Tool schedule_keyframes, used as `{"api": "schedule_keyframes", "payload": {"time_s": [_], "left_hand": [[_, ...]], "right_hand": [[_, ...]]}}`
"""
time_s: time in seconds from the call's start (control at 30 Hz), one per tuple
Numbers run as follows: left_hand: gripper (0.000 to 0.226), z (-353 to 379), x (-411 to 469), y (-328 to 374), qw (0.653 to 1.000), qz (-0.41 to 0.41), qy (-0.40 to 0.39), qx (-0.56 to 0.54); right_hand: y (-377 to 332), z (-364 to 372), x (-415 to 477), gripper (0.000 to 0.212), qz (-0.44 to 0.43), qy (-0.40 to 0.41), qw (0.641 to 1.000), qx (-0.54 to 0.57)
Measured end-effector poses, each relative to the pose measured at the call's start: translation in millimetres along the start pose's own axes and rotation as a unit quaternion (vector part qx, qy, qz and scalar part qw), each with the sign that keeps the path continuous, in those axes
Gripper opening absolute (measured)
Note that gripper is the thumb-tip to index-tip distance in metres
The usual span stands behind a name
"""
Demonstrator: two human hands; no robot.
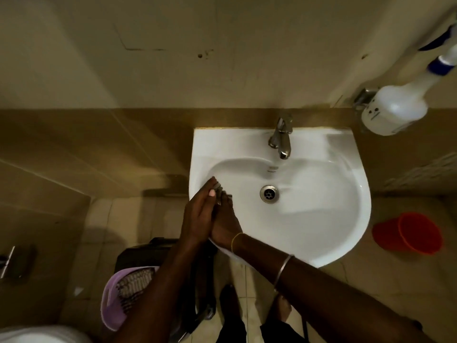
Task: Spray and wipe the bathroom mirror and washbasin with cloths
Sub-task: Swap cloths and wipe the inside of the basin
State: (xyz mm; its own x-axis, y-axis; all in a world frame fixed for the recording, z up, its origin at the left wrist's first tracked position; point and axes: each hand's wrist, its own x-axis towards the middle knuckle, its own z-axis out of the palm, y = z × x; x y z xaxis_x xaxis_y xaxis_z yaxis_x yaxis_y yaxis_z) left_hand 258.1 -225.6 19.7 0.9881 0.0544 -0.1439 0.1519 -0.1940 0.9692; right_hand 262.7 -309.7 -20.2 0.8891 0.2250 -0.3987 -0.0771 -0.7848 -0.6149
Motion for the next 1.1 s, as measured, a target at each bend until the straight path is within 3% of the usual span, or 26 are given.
{"api": "schedule_keyframes", "payload": {"time_s": [0.1, 0.37, 0.53, 0.7, 0.83, 0.97, 1.1], "left_hand": [[0.048, 12, -23, 2, 0.999, -0.012, -0.018, 0.025], [0.047, 53, -75, 9, 0.981, -0.027, -0.078, 0.174], [0.066, 96, -94, 20, 0.959, -0.043, -0.113, 0.256], [0.063, 136, -98, 28, 0.941, -0.074, -0.148, 0.297], [0.060, 159, -97, 34, 0.936, -0.086, -0.149, 0.308], [0.060, 170, -97, 35, 0.941, -0.104, -0.142, 0.288], [0.062, 171, -97, 31, 0.949, -0.126, -0.112, 0.265]], "right_hand": [[22, -11, -31, 0.072, -0.038, -0.062, 0.997, -0.040], [74, -75, -103, 0.075, -0.026, -0.178, 0.979, -0.094], [123, -124, -130, 0.066, -0.039, -0.184, 0.957, -0.221], [184, -166, -124, 0.072, -0.057, -0.198, 0.905, -0.372], [222, -214, -107, 0.070, -0.099, -0.162, 0.864, -0.465], [247, -244, -75, 0.075, -0.121, -0.168, 0.829, -0.519], [263, -254, -27, 0.076, -0.182, -0.140, 0.823, -0.520]]}}
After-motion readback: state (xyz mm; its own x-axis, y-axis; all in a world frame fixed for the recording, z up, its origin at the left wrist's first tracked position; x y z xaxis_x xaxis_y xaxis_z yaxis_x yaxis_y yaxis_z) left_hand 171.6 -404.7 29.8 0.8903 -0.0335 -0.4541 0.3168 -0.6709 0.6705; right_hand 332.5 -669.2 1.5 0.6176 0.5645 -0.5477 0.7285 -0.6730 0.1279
